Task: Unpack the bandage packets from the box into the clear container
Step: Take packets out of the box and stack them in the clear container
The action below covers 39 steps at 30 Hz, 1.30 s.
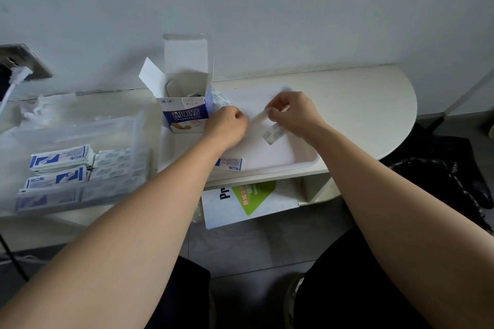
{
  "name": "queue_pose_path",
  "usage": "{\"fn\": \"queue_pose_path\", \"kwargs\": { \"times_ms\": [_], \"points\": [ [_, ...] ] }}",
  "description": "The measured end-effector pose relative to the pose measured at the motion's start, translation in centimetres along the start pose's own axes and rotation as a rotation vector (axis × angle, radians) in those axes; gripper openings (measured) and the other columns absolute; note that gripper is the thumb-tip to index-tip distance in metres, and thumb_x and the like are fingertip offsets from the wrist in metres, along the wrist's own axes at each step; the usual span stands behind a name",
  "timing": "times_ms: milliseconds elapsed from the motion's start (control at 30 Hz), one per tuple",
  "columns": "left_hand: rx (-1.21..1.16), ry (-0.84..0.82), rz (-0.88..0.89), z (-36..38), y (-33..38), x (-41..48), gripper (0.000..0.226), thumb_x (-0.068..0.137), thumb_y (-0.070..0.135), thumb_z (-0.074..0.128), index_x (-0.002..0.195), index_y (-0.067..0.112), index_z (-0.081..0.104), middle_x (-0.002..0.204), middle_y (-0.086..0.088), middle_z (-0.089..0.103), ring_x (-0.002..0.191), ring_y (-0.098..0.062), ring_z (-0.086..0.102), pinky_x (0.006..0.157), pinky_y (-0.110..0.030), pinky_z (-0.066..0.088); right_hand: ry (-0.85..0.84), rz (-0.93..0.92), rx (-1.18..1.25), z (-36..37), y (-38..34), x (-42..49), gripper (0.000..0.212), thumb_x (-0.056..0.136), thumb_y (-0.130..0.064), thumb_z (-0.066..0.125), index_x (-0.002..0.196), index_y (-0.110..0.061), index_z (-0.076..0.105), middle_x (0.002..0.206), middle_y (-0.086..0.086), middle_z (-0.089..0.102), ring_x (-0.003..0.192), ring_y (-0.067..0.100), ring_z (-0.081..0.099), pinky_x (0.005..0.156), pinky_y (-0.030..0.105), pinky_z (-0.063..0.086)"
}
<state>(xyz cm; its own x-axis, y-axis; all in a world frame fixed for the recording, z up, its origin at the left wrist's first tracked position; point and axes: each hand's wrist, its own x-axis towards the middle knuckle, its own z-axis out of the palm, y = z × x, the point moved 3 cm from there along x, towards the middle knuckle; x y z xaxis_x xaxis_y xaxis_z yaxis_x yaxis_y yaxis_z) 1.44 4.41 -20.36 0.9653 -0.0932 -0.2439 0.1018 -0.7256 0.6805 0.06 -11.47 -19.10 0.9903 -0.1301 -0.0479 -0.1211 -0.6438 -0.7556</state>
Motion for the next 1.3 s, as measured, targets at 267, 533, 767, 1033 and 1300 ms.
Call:
{"fn": "queue_pose_path", "kwargs": {
  "times_ms": [267,533,767,1033,1300],
  "points": [
    [-0.455,-0.368,-0.247,0.6,0.4,-2.0,0.030,0.096,0.034,0.053,0.085,0.010,0.068,0.073,-0.003,0.063,0.059,-0.013,0.057,0.051,-0.023,0.048,-0.036,-0.073,0.120,-1.3,-0.5,-1.5,0.026,0.082,-0.003,0.055,0.074,-0.024,0.067,0.070,-0.011,0.053,0.058,0.003,0.043,0.049,0.009,0.036],
    [-0.317,-0.203,-0.084,-0.1,-0.4,-1.8,0.012,0.093,0.018,0.061,0.099,0.008,0.062,0.076,-0.004,0.060,0.062,-0.013,0.058,0.048,-0.019,0.050,0.048,0.069,0.204,-1.7,0.4,-0.8,0.032,0.088,-0.005,0.040,0.084,-0.022,0.066,0.079,0.001,0.056,0.062,0.015,0.051,0.061,0.031,0.048],
    [0.137,-0.179,0.051,-2.8,-1.2,-1.7,0.008,0.091,0.019,0.061,0.088,0.017,0.068,0.082,-0.006,0.067,0.069,-0.022,0.062,0.070,-0.036,0.057,-0.202,0.154,0.175,-0.2,-0.9,-1.2,0.032,0.094,-0.013,0.035,0.098,-0.012,0.068,0.084,0.002,0.057,0.067,0.010,0.050,0.058,0.022,0.039],
    [0.496,-0.164,0.079,-5.6,-4.2,-3.3,0.014,0.076,0.025,0.075,0.073,0.033,0.065,0.073,0.018,0.059,0.083,-0.013,0.059,0.072,-0.024,0.043,-0.473,0.134,-0.030,3.5,-1.9,-2.4,0.022,0.090,-0.012,0.056,0.103,0.000,0.069,0.085,0.008,0.063,0.079,0.021,0.057,0.063,0.023,0.046],
    [0.474,-0.020,0.145,-5.7,-3.2,-3.8,0.013,0.087,0.028,0.057,0.086,0.019,0.067,0.093,0.000,0.067,0.090,-0.024,0.061,0.077,-0.032,0.050,-0.253,0.171,0.104,4.1,-3.2,-1.1,0.040,0.091,0.003,0.031,0.100,-0.009,0.067,0.082,0.001,0.052,0.086,0.020,0.050,0.069,0.025,0.040]
  ]
}}
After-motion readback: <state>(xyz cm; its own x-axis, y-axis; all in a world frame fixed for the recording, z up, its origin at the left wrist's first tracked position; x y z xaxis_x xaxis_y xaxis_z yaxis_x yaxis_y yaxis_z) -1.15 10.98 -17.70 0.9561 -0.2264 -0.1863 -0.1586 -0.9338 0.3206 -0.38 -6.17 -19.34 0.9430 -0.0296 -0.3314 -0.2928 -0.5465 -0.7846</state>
